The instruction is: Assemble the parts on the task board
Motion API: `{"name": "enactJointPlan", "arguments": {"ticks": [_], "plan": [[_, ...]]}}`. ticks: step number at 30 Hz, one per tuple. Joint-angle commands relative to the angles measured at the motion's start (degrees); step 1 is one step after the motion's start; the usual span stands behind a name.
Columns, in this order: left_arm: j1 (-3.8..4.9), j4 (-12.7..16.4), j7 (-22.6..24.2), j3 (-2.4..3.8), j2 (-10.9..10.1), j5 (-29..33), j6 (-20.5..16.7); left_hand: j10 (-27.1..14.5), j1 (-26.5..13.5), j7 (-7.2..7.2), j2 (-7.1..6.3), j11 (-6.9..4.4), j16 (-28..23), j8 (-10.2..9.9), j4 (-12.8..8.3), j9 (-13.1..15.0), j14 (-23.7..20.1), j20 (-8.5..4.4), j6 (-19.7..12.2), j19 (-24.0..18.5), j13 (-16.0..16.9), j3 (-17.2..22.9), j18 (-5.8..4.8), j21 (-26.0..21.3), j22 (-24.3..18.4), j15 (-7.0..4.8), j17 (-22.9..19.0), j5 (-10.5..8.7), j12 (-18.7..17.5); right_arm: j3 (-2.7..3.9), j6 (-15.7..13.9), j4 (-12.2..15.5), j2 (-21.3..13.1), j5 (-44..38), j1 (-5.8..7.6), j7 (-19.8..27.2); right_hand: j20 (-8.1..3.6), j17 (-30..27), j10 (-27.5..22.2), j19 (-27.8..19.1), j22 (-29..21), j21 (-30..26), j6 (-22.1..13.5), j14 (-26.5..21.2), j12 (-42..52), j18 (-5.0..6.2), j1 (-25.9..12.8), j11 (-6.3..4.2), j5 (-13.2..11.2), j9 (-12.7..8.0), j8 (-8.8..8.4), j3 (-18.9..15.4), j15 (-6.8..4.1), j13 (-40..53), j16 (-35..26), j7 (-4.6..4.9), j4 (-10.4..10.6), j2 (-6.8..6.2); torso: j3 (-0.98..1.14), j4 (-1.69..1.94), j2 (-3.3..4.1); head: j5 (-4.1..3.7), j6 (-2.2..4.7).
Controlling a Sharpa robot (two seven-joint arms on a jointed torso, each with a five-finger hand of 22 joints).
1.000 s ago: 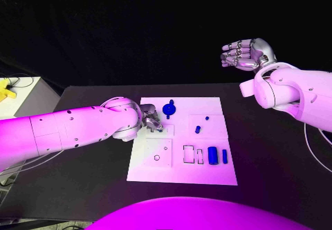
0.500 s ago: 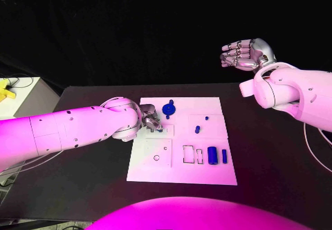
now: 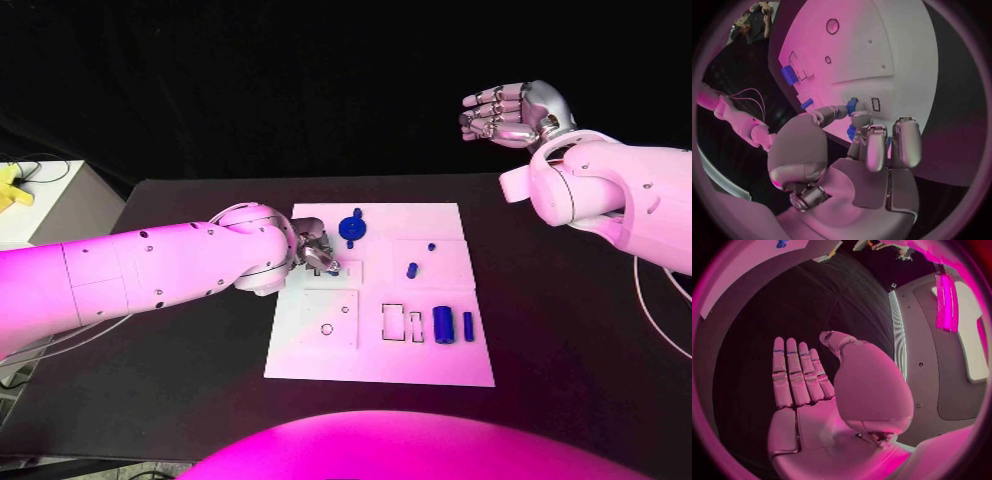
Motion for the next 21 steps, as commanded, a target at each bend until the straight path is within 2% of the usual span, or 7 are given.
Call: {"name": "enactJointPlan", "arguments": {"ticks": [1, 21], "plan": [[-0.17, 0.3, 0.1, -0.10, 0.1, -0.2, -0.6, 0.1, 0.1, -1.72, 0.65, -0.34, 0.4, 0.1, -11.4, 0.1, 5.3, 0.02, 2.2, 0.3, 0.0, 11.4, -0.70, 0.2, 0.1, -0.41, 12.5, 0.37, 0.2, 0.02, 1.1, -0.1, 0.1, -0.1, 0.02, 0.2, 0.08, -0.1, 0.4, -0.3, -0.1, -0.2, 0.5, -0.3, -0.3, 0.28, -0.7, 0.07, 0.1, -0.1, -0.31, -0.1, 0.28, 0.0, -0.2, 2.46, -0.4, 0.09, 0.00, -0.03, 0.00, 0.00, 0.01], [-0.17, 0.2, 0.1, -0.09, 0.1, -0.2, -0.8, 0.1, 0.2, -1.74, 0.64, -0.36, 0.3, 0.2, -11.5, 0.1, 5.3, 0.01, 2.2, 0.4, 0.0, 11.4, -0.70, 0.2, 0.1, -0.43, 12.5, 0.40, 0.1, 0.00, 1.4, -0.2, 0.2, -0.1, 0.01, 0.0, 0.18, -0.4, 0.6, -0.7, -0.5, -0.3, 0.6, -0.4, -0.5, 0.27, -0.8, 0.09, 0.1, -0.1, -0.40, -0.1, 0.36, 0.0, -0.4, 2.47, -0.5, 0.14, -0.01, 0.00, 0.03, -0.08, 0.01]]}}
